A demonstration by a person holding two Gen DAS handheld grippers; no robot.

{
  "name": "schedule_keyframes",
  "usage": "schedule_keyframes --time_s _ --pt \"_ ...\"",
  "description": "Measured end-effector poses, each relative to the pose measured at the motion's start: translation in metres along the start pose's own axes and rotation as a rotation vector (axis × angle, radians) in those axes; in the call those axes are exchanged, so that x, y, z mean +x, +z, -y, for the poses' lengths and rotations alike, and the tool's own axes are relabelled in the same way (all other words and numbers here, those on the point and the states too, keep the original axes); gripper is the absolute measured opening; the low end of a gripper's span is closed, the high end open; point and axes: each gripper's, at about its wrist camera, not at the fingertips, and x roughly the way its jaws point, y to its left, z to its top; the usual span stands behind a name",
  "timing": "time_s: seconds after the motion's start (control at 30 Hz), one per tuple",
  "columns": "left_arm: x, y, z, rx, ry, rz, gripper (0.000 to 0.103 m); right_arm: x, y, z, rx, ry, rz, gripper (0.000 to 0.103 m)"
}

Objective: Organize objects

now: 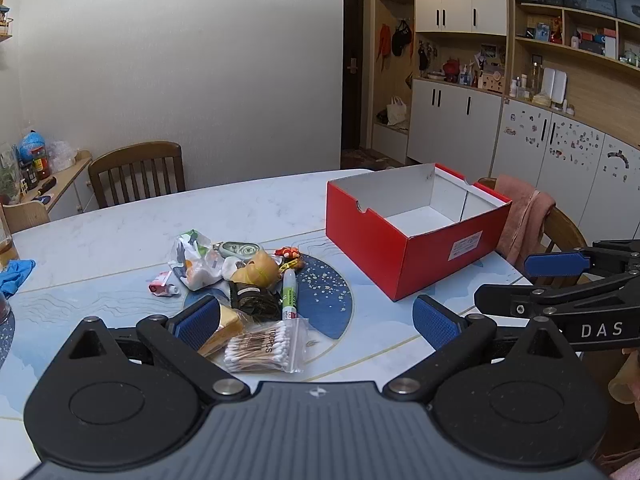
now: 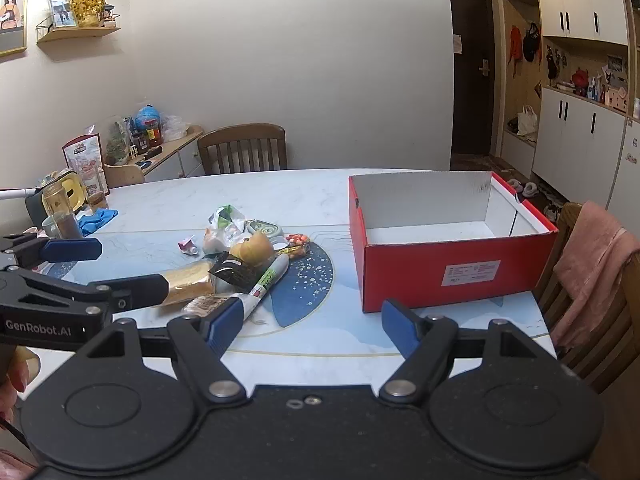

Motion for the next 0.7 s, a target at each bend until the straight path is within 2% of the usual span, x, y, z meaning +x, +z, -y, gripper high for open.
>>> schedule_keyframes --time_s 0.43,0.7 --pt "0.001 0.001 0.013 0.023 -0.022 0.0 0.103 -0.004 -0.001 0.006 -0.018 0.005 0.008 0.076" --pt "0.001 -0.001 0.007 -0.001 -0.038 -0.005 0.103 -0.001 0.0 0.002 -0.032 0.008 0.006 0.076"
